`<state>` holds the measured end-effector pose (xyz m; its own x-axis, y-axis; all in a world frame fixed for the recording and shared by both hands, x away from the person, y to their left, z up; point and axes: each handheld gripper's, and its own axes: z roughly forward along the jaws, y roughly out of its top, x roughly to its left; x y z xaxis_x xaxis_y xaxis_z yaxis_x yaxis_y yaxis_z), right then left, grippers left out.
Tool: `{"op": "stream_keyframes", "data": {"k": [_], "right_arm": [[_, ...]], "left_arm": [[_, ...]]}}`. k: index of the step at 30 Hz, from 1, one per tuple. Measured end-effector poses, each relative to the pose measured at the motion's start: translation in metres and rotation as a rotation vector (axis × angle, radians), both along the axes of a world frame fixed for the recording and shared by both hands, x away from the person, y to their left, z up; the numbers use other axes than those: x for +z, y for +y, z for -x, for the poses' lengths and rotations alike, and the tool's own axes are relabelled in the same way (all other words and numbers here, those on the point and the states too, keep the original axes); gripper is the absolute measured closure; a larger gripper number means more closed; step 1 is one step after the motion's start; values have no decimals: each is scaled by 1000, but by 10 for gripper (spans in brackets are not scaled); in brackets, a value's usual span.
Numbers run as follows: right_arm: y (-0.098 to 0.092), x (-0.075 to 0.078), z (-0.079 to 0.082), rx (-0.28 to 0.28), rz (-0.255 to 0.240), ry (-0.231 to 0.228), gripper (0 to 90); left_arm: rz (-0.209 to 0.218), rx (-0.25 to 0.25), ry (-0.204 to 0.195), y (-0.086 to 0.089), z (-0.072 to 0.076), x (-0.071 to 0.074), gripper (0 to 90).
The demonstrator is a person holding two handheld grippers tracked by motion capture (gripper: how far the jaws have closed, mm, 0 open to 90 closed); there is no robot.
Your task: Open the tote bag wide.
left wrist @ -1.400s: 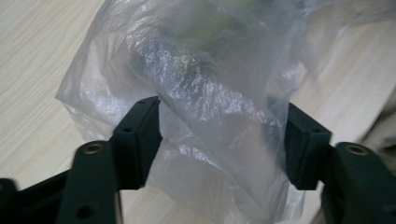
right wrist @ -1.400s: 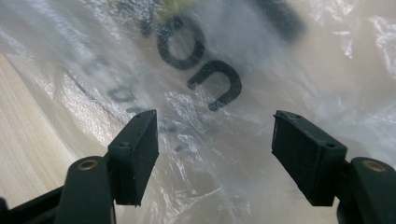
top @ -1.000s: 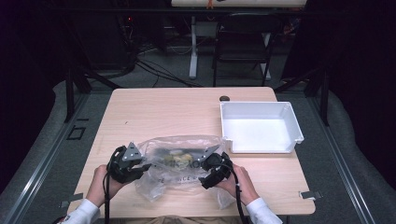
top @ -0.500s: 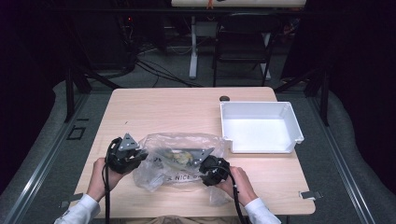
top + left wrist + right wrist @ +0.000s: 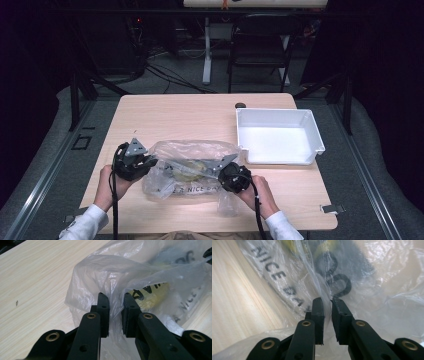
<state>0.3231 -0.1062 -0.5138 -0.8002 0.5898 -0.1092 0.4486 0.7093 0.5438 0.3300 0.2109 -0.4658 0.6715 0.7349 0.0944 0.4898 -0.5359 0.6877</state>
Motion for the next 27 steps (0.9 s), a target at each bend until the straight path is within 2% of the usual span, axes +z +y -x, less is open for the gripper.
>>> {"op": "stream_keyframes", "data": {"k": [9,10,15,17,18,20,21,23,26,27], "right_arm": [[-9,13,-8,-63,-30,-69,824],[-10,14,-9,-74,-48,-76,824],[-13,19,-15,-96,-78,-95,804],[-14,20,-16,-94,-78,-91,809],[-13,20,-17,-101,-74,-108,814],[-13,22,-18,-99,-74,-111,827],[-13,23,-18,-101,-80,-119,826],[-13,24,-19,-88,-99,-99,823],[-9,21,-15,-36,-84,-76,808],[-6,18,-12,-3,-84,-61,790]], "left_arm": [[-16,15,-7,-2,-9,-3,797],[-14,21,-8,-2,-11,-3,797],[-23,34,9,-1,-17,-7,785],[-22,35,11,-1,-20,-8,778],[-28,33,8,0,-20,-8,778],[-34,35,7,-1,-21,-8,777],[-25,38,3,-1,-21,-8,776],[-23,35,9,0,-21,-8,776],[-32,29,4,1,-19,-6,776],[-28,34,2,1,-18,-6,775]]}}
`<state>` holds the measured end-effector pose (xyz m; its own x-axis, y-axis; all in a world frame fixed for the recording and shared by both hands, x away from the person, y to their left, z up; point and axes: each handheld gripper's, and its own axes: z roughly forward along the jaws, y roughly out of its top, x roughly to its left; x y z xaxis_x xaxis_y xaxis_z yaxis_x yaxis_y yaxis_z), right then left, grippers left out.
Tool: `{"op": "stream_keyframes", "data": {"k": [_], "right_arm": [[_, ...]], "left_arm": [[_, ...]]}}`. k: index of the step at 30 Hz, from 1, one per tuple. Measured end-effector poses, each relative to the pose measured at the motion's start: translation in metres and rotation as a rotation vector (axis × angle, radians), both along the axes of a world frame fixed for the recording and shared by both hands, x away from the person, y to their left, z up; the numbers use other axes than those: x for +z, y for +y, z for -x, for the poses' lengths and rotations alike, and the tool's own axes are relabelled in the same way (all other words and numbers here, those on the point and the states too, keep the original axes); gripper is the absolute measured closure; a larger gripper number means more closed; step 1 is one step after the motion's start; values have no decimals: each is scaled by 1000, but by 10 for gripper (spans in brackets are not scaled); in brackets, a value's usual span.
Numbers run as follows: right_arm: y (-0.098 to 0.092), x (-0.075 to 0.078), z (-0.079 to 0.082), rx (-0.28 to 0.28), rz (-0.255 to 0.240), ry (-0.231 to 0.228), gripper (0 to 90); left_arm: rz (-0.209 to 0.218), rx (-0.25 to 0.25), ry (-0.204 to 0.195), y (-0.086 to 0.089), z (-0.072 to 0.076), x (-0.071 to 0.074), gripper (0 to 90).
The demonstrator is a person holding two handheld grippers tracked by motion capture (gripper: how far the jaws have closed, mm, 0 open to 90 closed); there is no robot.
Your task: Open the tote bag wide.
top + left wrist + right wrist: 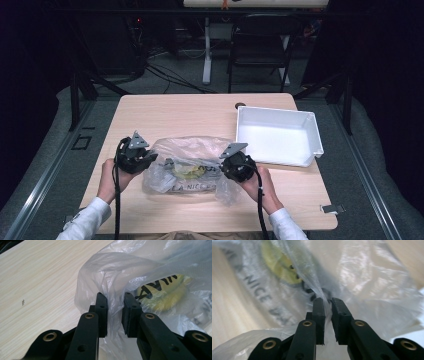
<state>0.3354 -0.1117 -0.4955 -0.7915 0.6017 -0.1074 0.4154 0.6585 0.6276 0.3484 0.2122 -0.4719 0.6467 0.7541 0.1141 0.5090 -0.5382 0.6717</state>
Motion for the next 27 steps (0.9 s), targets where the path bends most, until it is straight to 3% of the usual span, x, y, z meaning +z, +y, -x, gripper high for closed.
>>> {"op": "stream_keyframes", "data": {"k": [4,7,11,12,13,15,20,25,26,27], "right_arm": [[8,1,9,30,7,-33,755],[8,9,12,6,-16,-106,762],[9,6,7,-51,27,-164,804],[11,2,3,-90,60,-190,815],[11,2,3,-90,60,-190,815],[13,-2,0,-126,117,-202,817],[11,-14,-10,-169,138,-134,835],[11,-29,-17,-155,101,-39,864],[13,-33,-18,-131,120,4,866],[13,-33,-18,-131,120,4,866]], "left_arm": [[-3,2,-1,4,0,1,761],[11,14,-10,6,0,3,756],[4,16,-1,6,-2,3,821],[-7,21,-11,5,-1,3,832],[-10,22,-12,5,-1,3,832],[-31,26,-15,6,-2,3,834],[-56,63,-24,16,-5,1,840],[-43,98,14,29,-11,-4,842],[-40,95,20,31,-12,-5,834],[-37,96,27,31,-13,-7,834]]}}
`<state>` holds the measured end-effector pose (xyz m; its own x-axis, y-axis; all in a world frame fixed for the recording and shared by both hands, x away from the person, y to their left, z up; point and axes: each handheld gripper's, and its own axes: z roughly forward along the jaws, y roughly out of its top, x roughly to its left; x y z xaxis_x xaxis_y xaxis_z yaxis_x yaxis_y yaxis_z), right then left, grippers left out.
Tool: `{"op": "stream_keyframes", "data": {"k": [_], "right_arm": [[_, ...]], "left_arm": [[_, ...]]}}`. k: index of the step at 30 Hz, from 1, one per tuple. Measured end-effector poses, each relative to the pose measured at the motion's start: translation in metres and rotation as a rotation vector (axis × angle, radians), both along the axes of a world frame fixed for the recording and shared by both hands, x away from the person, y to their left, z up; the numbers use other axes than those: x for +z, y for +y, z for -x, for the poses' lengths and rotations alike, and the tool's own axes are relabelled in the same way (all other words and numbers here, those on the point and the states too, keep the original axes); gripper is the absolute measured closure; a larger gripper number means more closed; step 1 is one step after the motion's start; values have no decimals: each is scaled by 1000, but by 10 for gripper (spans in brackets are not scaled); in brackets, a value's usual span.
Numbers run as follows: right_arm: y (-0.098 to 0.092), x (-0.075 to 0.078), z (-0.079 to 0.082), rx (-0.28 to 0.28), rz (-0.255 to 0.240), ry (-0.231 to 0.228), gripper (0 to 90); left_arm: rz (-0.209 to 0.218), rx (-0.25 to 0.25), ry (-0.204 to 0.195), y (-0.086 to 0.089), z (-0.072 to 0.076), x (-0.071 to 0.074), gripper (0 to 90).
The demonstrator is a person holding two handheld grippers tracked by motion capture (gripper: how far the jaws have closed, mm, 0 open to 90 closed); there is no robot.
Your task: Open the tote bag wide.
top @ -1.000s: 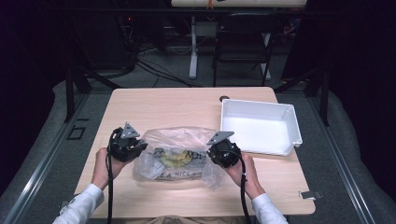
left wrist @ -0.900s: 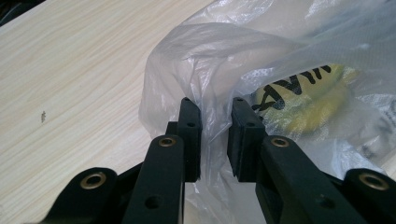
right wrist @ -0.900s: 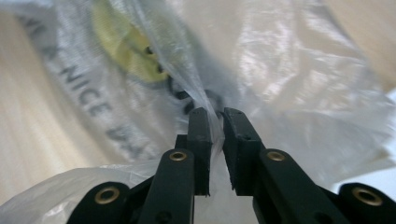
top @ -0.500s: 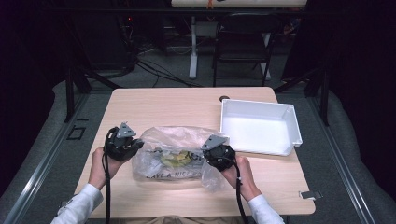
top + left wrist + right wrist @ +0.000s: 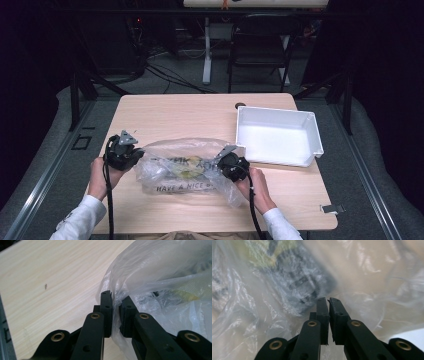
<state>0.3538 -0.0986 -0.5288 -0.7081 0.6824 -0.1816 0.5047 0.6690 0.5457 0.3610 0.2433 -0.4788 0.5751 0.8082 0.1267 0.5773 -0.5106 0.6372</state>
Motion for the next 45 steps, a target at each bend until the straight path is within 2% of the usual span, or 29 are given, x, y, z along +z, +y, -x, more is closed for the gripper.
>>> {"op": "stream_keyframes", "data": {"k": [3,6,9,10,13,14,16,18,19,20,22,23,24,25,27,28,31,35,37,38,41,44,45], "right_arm": [[2,-1,1,12,0,3,865],[3,-3,2,32,-29,29,865],[7,-6,3,63,-6,59,846],[7,-5,4,63,2,50,820],[2,7,5,51,-31,18,715],[-1,15,7,42,-64,2,644],[-7,35,13,57,-168,-25,541],[-5,46,19,91,-223,-13,399],[1,47,23,134,-213,34,334],[6,44,25,156,-202,55,293],[22,31,29,196,-131,85,262],[27,27,30,196,-89,82,298],[34,15,29,177,-12,75,443],[34,15,29,177,-12,75,443],[34,9,27,162,13,71,632],[34,9,27,169,24,66,688],[32,10,26,169,12,41,868],[26,19,25,155,-46,-4,900],[21,26,24,127,-98,-37,900],[18,29,23,111,-107,-57,900],[12,32,17,60,-126,-86,900],[9,25,6,6,-110,-82,900],[9,25,6,6,-110,-82,900]], "left_arm": [[9,-12,8,0,0,-1,823],[31,-25,12,-1,0,0,817],[35,-52,31,-2,1,1,788],[34,-55,31,-2,0,1,780],[43,-51,28,-3,-2,0,724],[47,-55,34,-3,-3,0,710],[52,-55,41,-6,-4,-1,642],[49,-68,60,-8,-6,-1,625],[50,-65,60,-10,-6,-2,594],[45,-69,63,-11,-7,-3,592],[44,-70,69,-14,-8,-4,592],[42,-70,71,-14,-8,-4,597],[42,-72,74,-14,-9,-5,609],[41,-70,73,-13,-10,-6,609],[35,-66,74,-12,-12,-7,648],[31,-66,75,-11,-12,-8,657],[32,-79,91,-9,-15,-10,688],[45,-74,88,-6,-17,-8,718],[51,-65,84,-5,-18,-9,734],[51,-65,86,-5,-19,-9,741],[50,-53,96,-4,-23,-12,753],[30,-46,112,-4,-27,-16,758],[22,-40,117,-5,-29,-18,758]]}}
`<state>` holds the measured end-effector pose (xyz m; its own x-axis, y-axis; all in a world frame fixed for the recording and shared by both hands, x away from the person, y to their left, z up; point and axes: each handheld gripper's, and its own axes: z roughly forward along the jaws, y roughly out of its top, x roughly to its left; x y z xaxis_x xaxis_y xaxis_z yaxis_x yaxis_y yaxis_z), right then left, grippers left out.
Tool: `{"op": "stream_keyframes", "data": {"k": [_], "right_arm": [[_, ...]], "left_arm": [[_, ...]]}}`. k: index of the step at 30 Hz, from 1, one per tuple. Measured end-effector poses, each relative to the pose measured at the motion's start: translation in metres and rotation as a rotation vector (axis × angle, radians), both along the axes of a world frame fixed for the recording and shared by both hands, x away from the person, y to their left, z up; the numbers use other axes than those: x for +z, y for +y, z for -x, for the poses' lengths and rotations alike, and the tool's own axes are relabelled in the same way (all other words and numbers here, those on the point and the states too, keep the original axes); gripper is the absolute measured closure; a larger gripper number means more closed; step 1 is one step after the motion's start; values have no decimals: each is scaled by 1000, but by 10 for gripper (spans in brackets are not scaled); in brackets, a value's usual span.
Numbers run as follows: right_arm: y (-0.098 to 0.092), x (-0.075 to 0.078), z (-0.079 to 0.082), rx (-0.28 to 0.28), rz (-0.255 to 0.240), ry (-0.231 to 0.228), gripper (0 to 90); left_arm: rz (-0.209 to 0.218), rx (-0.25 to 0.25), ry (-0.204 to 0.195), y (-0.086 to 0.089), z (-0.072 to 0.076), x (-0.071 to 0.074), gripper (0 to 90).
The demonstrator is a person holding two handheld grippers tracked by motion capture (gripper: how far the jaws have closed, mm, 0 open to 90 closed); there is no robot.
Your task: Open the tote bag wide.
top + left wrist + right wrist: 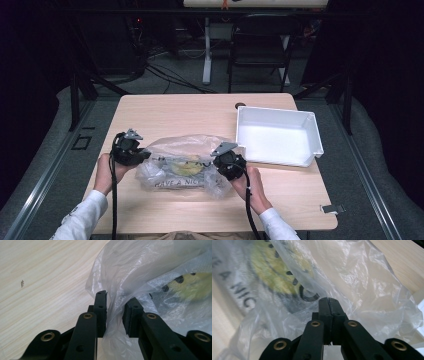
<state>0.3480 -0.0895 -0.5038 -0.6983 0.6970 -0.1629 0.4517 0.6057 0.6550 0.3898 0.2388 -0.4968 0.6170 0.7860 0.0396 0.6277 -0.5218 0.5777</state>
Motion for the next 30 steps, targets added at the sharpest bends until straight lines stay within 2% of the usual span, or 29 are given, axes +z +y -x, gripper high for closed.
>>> {"op": "stream_keyframes", "data": {"k": [2,3,7,17,21,22,23,26,29,30], "right_arm": [[1,-5,-5,-26,13,0,900],[2,-9,-9,-39,29,16,900],[3,-18,-16,-68,40,49,900],[5,-30,-22,-75,91,95,898],[3,-36,-25,-73,143,135,877],[3,-37,-25,-80,134,138,865],[2,-35,-25,-77,148,136,841],[-1,-26,-22,-85,137,121,737],[-8,-4,-13,-74,71,81,630],[-9,4,-10,-72,45,66,570]], "left_arm": [[-8,4,26,1,-5,-6,765],[-9,7,37,1,-6,-8,766],[-46,-1,86,-2,-14,-19,773],[-109,-27,191,-6,-21,-43,774],[-124,-39,197,-8,-20,-44,770],[-122,-38,196,-7,-19,-43,767],[-114,-34,196,-6,-19,-43,765],[-92,-30,199,-1,-18,-39,763],[-54,-17,199,7,-16,-34,763],[-38,-13,196,10,-16,-33,763]]}}
